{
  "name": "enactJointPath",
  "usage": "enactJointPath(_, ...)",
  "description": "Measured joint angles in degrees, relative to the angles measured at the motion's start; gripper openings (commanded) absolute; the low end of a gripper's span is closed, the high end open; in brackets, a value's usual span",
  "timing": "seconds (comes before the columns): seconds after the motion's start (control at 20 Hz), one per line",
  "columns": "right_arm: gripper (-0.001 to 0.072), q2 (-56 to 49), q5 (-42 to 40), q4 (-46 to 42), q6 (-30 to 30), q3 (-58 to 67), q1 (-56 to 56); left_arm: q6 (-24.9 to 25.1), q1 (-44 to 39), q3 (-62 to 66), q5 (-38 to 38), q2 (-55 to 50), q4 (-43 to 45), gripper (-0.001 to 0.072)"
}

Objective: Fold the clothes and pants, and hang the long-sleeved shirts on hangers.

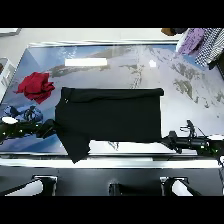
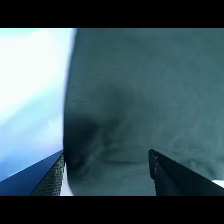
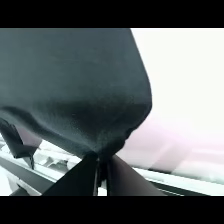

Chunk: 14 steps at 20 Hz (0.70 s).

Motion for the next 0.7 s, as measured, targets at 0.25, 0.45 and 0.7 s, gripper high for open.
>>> enactJointPath(0.25,0.0028,3.26,0.13,0.42,0.15,0.0,0.0,0.11,-2.36,-0.15,2.19,-1.49,-0.63,0.0019)
enactJointPath(0.45,0.0028,4.33,0.35,4.48,-2.03,1.38,2.89,0.15,-3.52,1.7,2.99,-0.57,-2.43,0.0017)
enactJointPath(0.7,0.0027,4.61,-8.2,-1.44,3.72,15.54,18.36,-1.03,-6.6,10.16,2.23,3.5,-3.17,0.0016)
